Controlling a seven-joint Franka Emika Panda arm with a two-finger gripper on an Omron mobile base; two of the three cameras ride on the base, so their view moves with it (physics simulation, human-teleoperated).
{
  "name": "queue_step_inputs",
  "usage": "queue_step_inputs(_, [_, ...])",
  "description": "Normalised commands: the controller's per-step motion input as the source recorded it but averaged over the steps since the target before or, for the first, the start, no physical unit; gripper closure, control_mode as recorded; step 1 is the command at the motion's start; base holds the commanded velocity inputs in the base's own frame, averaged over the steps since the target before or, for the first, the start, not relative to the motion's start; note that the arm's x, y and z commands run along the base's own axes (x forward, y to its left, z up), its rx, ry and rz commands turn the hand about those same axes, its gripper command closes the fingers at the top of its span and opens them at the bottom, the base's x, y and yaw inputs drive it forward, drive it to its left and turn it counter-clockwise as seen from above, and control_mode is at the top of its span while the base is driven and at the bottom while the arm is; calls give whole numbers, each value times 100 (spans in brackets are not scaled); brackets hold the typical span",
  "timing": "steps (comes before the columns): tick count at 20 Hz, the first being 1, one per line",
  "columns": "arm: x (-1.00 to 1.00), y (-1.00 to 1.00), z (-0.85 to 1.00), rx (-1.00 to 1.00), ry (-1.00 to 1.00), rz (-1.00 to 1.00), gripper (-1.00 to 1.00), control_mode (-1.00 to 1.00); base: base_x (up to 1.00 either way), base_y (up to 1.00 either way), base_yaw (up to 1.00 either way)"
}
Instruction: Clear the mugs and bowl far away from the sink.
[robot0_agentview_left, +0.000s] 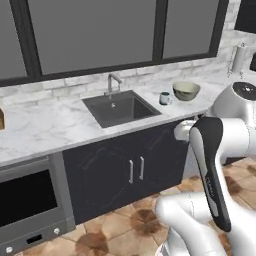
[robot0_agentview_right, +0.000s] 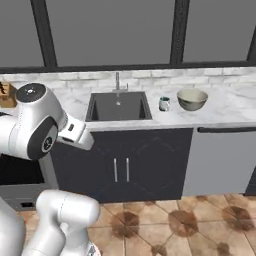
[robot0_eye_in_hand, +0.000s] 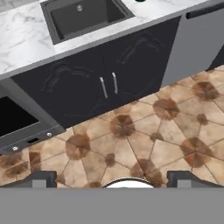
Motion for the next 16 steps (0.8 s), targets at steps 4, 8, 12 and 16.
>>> queue_step_inputs(4, [0,0,0,0,0,0,-100,100,98,-12,-1])
queue_step_inputs(8, [0,0,0,0,0,0,-100,100,100,-52,-3])
queue_step_inputs(12, [0,0,0,0,0,0,-100,100,97,-100,0])
queue_step_inputs(16, [0,0,0,0,0,0,-100,100,99,-96,0])
